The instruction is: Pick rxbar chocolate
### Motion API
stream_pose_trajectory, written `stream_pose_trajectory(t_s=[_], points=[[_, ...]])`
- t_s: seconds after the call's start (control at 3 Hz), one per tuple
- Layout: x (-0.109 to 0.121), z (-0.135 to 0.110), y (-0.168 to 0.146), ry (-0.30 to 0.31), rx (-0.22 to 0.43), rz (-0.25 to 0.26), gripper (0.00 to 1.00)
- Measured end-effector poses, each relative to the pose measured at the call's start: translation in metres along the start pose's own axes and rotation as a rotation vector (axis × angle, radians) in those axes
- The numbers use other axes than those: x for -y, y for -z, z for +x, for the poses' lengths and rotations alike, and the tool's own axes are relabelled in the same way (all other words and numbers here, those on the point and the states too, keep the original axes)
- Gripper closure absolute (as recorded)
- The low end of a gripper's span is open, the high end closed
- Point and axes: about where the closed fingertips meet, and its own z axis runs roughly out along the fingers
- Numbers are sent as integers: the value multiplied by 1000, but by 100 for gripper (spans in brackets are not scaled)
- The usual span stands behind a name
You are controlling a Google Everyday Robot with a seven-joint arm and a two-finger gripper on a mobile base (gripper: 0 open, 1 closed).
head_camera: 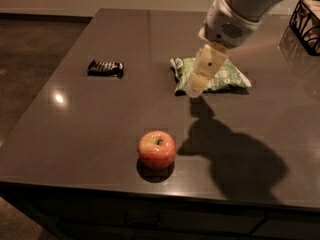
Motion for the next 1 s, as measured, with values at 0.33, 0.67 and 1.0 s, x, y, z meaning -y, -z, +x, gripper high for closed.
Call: stream_pose_trajectory(t_s=[0.33, 0.67, 1.0], points=[[8, -25, -24, -15, 23, -20, 0], [14, -48, -50, -27, 38, -49, 0], [20, -67, -74, -42, 51, -70, 0]])
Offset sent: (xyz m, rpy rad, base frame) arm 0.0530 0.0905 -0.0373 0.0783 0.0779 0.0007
